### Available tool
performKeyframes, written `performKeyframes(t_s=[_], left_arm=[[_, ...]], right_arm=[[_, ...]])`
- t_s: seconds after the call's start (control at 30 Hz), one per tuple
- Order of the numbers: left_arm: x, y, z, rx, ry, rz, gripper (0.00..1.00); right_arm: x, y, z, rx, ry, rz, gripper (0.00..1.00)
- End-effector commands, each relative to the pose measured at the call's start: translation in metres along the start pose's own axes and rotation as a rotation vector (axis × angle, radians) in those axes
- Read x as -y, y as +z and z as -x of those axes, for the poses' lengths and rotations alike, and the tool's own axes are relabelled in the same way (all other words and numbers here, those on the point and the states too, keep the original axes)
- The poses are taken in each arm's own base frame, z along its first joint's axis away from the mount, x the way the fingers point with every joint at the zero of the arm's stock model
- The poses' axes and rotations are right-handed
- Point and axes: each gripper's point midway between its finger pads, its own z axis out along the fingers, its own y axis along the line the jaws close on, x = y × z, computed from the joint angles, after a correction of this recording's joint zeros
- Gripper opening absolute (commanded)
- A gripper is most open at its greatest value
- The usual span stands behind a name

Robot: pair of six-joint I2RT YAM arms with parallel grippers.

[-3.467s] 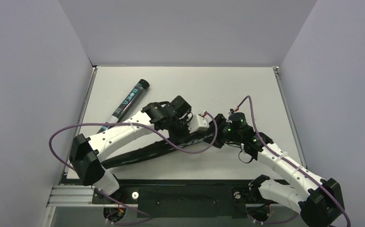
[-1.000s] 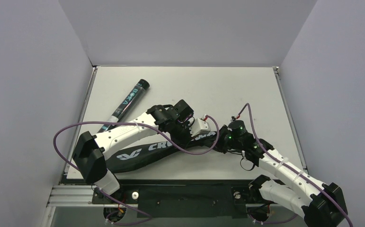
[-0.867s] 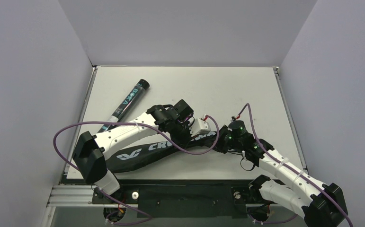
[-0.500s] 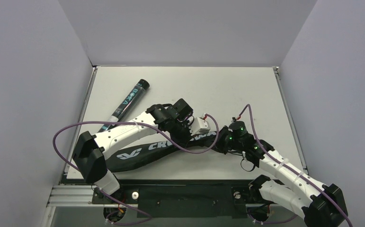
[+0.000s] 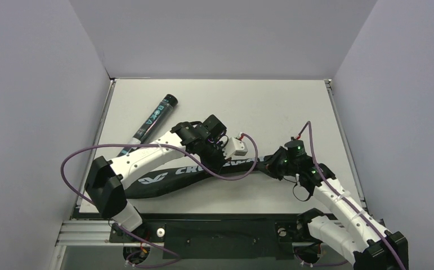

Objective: Pack up the badminton gear
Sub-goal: Zip the racket bag at the center of the board.

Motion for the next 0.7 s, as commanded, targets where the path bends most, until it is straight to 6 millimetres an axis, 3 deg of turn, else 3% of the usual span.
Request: performKeyframes(t_s=[0.0, 0.23, 0.67], left_arm=[[0.006, -0.025, 0.009, 0.064, 0.037, -0.001, 0.0], [0.01, -0.031, 0.006, 0.073, 0.051, -0.002, 0.0], [0.009, -0.035, -0.001, 0.074, 0.051, 0.002, 0.0]], right_arm=[[0.023, -0.015, 0.02, 0.049, -0.057, -0.149, 0.0], [0.06, -0.034, 0.045, 0.101, -0.054, -0.318, 0.0], [0.102, -0.058, 0.072, 0.166, -0.073, -0.542, 0.0]])
